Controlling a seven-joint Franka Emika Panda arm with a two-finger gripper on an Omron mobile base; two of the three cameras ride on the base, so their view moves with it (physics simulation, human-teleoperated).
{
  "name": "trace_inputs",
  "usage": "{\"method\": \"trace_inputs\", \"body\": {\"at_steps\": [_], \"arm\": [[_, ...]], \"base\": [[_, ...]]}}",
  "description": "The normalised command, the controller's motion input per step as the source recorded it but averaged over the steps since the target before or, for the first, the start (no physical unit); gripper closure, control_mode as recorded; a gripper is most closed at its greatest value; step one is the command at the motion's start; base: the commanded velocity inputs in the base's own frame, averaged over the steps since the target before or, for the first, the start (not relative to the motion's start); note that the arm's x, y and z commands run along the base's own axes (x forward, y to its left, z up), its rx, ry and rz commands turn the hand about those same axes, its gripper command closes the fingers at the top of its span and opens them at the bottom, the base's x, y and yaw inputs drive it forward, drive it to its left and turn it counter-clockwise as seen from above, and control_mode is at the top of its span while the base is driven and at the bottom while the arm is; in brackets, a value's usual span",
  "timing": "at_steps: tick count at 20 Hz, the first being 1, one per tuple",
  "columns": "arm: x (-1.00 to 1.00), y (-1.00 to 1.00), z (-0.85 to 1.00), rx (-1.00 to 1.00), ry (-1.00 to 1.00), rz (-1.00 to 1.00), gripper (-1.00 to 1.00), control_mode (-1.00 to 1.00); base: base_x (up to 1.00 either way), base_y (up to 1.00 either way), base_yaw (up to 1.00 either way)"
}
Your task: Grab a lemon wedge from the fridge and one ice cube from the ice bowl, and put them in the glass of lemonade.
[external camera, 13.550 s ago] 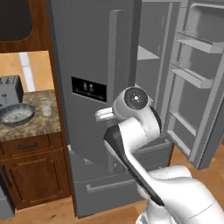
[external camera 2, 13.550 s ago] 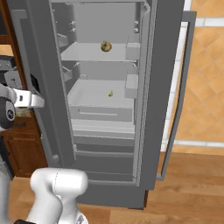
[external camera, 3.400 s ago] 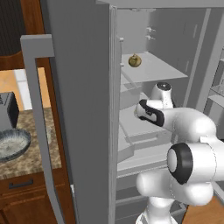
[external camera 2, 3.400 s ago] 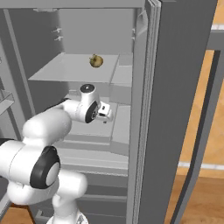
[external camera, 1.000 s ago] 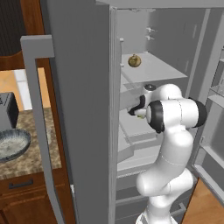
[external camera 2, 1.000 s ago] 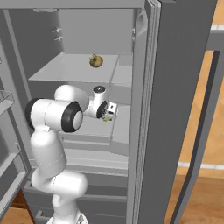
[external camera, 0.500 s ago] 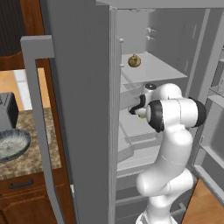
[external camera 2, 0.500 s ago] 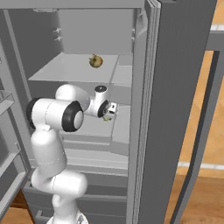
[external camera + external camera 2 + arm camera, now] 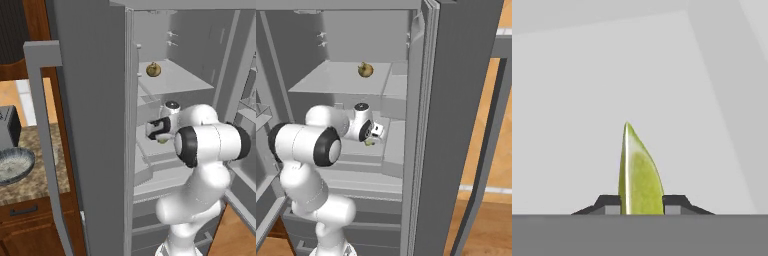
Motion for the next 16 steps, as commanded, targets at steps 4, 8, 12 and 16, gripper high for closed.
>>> {"method": "trace_inputs", "body": {"at_steps": [4, 8, 12, 16], "arm": [[-1.00, 0.05, 0.17, 0.00, -0.12, 0.08, 1.00, -1.00], [-1.00, 0.00, 0.60, 0.00, -0.22, 0.11, 1.00, -1.00], [-0.94, 0.02, 0.96, 0.00, -0.13, 0.14, 1.00, -1.00], [-0.91, 0.12, 1.00, 0.00, -0.18, 0.12, 1.00, -1.00]], "base": [[0.00, 0.00, 0.00], [0.00, 0.00, 0.00], [0.00, 0.00, 0.00], [0.00, 0.00, 0.00]]}}
